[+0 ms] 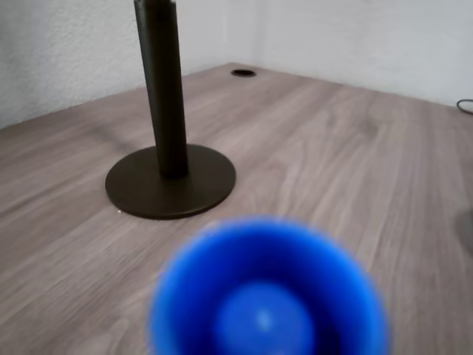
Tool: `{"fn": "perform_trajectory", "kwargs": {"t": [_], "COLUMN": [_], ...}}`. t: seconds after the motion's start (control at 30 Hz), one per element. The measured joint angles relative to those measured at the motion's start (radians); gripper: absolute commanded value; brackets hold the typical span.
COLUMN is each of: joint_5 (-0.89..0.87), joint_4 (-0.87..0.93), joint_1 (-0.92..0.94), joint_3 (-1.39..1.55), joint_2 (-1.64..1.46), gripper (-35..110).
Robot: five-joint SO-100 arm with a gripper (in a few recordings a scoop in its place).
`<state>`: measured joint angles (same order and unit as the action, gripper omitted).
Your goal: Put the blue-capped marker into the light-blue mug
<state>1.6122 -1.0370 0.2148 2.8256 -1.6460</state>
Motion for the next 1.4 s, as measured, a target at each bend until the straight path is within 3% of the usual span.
{"fn": "perform_trajectory", "kwargs": {"t": [0.37, 0.57, 0.83, 1.17, 1.4], "joint_5": [0.000, 0.000, 0.000, 0.000, 0.000], "joint_4": [-0.074, -0.087, -0.098, 0.137, 0.167], "joint_1": [0.017, 0.018, -0.003, 0.026, 0.046], "joint_3": [-0.041, -0.038, 0.037, 0.071, 0.071], "joint_2": [0.110, 0.112, 0.028, -0.241, -0.290], "gripper": [1, 20, 26, 27, 27]}}
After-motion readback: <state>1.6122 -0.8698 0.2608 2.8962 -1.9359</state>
